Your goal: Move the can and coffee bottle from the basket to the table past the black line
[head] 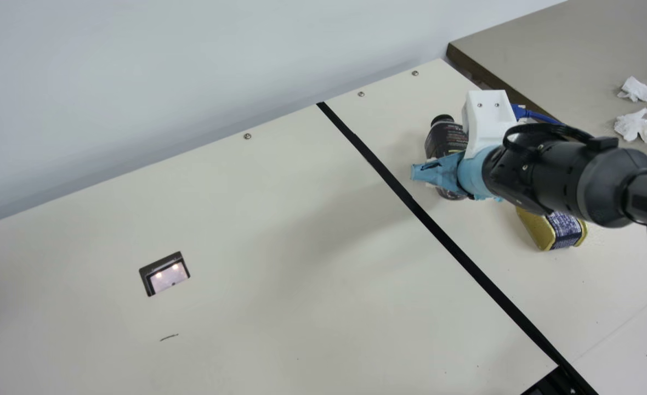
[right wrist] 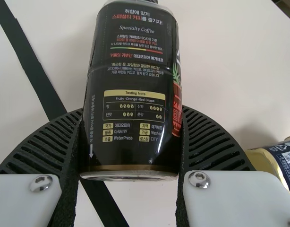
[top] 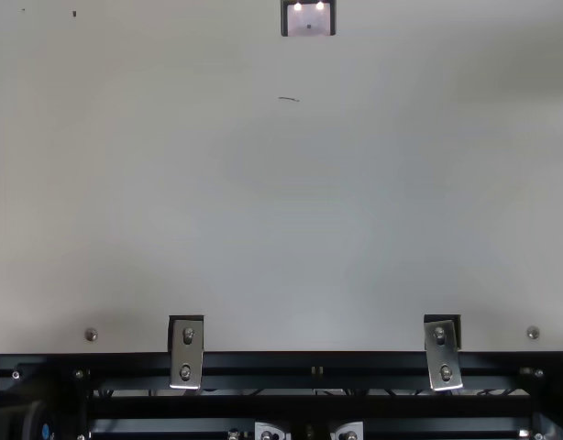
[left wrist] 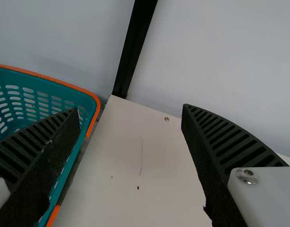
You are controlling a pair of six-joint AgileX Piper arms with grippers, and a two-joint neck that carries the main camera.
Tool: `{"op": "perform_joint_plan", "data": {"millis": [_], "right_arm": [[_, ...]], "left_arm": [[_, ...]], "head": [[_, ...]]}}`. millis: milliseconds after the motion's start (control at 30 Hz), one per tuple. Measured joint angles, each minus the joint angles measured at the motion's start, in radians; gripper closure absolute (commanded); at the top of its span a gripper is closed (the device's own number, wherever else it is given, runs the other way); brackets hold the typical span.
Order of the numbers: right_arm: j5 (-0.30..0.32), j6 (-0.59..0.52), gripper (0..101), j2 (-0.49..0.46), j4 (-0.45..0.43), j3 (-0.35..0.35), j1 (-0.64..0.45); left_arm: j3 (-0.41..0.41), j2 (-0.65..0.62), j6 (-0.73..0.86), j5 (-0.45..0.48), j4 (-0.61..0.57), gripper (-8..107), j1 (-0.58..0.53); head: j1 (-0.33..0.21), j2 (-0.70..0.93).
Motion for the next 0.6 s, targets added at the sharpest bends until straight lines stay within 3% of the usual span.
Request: {"op": "perform_joint_plan", "data": {"millis": [333,600], "right_arm": [[0.037,-0.218,101,0.018,0.207,-0.043,-0.026],[0.051,-0.334,101,0.020,0.297,-0.053,-0.047]], "left_arm": [[0.000,0.000,0.000,0.000,0.000,9,0.000],[0.000,0.000,0.000,0.000,0.000,9,0.000]], "head": [[-0.010,0.000],[-0.010,0.000]]}}
